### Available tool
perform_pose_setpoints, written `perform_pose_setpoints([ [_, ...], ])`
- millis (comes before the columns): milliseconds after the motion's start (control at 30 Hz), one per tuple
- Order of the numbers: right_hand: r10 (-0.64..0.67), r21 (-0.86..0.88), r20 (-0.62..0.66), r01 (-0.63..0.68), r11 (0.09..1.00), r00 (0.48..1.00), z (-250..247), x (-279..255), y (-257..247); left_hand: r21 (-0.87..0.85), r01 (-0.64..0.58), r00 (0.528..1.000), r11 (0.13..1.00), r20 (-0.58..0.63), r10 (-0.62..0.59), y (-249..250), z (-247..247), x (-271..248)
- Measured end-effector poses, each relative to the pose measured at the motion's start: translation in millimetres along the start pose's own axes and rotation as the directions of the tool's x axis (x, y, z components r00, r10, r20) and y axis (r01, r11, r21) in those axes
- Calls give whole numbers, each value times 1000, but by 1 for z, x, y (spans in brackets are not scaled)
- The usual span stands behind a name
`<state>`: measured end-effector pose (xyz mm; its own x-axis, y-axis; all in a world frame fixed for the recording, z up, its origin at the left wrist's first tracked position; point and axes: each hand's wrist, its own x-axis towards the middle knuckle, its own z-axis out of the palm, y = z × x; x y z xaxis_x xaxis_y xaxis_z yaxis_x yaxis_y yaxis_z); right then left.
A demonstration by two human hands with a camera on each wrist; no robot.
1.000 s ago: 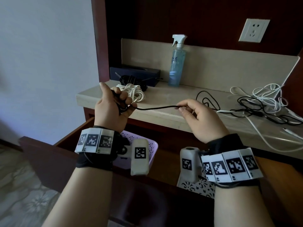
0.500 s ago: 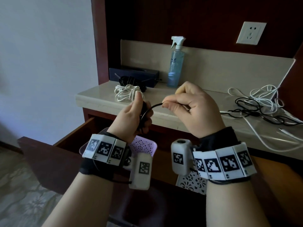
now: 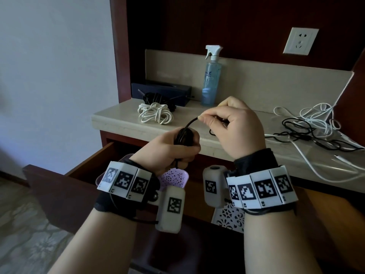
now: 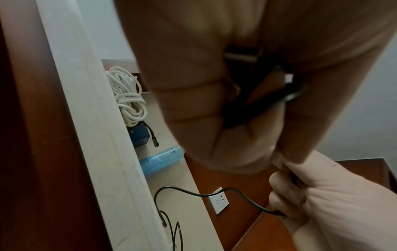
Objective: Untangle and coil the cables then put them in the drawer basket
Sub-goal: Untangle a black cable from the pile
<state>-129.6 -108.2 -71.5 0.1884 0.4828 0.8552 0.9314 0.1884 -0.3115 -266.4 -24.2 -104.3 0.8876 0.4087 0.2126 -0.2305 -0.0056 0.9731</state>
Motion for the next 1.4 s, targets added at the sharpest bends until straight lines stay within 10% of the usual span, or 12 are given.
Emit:
perform_pose_setpoints([
  [733, -78, 59, 72, 74, 996, 994, -4, -5, 17, -398, -173, 979, 901, -167, 114, 12, -8, 0],
  [1067, 94, 22, 370, -109, 994, 924, 10, -14, -1, -392, -258, 953, 883, -256, 164, 17, -7, 1],
  [1267, 191, -105, 423, -162, 981, 886, -12, -12, 8, -330, -418, 833, 846, -511, 212, 14, -27, -1],
  [1400, 196, -61, 351, -187, 981, 916, -17, -14, 16, -517, -460, 842, 722, -513, 170, 15, -37, -2],
])
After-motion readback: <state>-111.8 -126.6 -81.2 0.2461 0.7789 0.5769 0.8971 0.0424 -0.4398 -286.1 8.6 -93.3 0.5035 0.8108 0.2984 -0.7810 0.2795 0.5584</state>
